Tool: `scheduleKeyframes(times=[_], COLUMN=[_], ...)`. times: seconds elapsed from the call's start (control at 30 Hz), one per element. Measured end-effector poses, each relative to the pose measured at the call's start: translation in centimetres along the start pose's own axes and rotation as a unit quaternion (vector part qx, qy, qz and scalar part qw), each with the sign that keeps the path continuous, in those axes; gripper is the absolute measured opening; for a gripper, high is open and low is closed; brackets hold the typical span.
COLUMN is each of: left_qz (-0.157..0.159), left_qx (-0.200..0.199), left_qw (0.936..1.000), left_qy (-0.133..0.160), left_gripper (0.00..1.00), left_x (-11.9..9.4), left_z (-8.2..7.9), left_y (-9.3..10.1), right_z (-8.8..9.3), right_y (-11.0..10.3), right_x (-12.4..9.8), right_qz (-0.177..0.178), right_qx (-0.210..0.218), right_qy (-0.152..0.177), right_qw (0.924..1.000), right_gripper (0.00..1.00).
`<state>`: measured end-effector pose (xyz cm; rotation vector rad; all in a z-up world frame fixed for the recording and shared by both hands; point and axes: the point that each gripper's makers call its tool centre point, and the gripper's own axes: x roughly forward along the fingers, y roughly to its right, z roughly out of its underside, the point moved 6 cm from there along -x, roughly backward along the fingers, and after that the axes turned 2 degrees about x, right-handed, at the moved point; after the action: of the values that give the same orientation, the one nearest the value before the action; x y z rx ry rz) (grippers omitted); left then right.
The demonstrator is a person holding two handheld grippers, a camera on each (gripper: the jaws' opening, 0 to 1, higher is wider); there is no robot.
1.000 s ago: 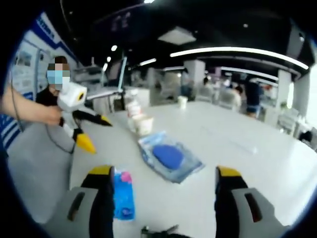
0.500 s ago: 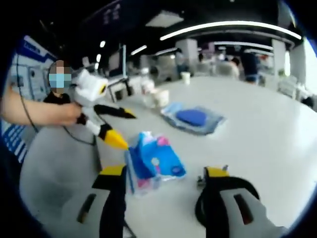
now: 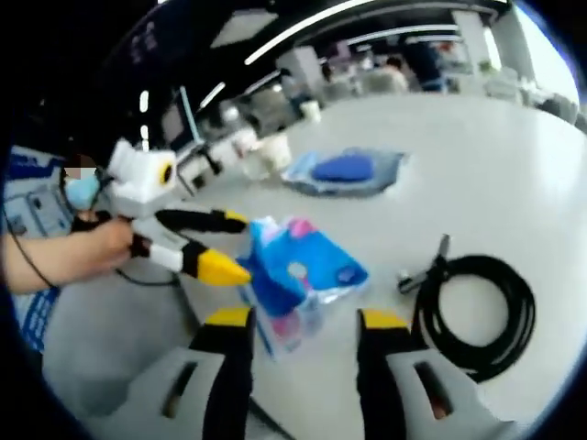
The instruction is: Arrange the tabletop items into an orderly group along one side of the table until the central work area is clear of visible clutter.
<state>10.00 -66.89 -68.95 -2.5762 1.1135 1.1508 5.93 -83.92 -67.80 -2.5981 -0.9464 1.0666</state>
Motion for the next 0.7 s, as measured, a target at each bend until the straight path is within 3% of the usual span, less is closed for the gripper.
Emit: scheduleKeyframes(times=[0.03, 0.07, 0.2, 0.5, 0.57, 0.7], left_qz=[0.000, -0.002, -0.015, -0.023, -0.025, -0.032], left_qx=[-0.001, -0.003, -0.020, -0.013, -0.007, -0.019], left_qw=[1.0000, 1.0000, 0.9997, 0.9995, 0.9995, 0.9993], left_qy=[-0.001, -0.001, 0.001, -0.015, -0.018, -0.008], left_gripper=[0.44, 0.42, 0.45, 0.19, 0.10, 0.09], left_x=[0.0, 0.0, 0.0, -0.5, -0.6, -0.9], left_z=[0.0, 0.0, 0.0, 0.3, 0.4, 0.1], left_y=[0.0, 0.0, -0.3, -0.4, -0.5, -0.3], right_z=[-0.1, 0.0, 0.2, 0.1, -0.2, -0.9], right_y=[-0.1, 0.0, 0.0, 0.1, 0.1, 0.4], right_x=[0.2, 0.3, 0.7, 1.5, 1.8, 1.7], right_qz=[0.003, 0.008, 0.015, 0.033, 0.035, 0.049], right_qx=[0.000, -0.001, -0.010, -0.014, -0.021, -0.031], right_qy=[-0.001, -0.004, -0.014, -0.025, -0.024, -0.019], right_qw=[1.0000, 1.0000, 0.9997, 0.9991, 0.9989, 0.9981], right_gripper=[0.35, 0.33, 0.28, 0.18, 0.13, 0.01])
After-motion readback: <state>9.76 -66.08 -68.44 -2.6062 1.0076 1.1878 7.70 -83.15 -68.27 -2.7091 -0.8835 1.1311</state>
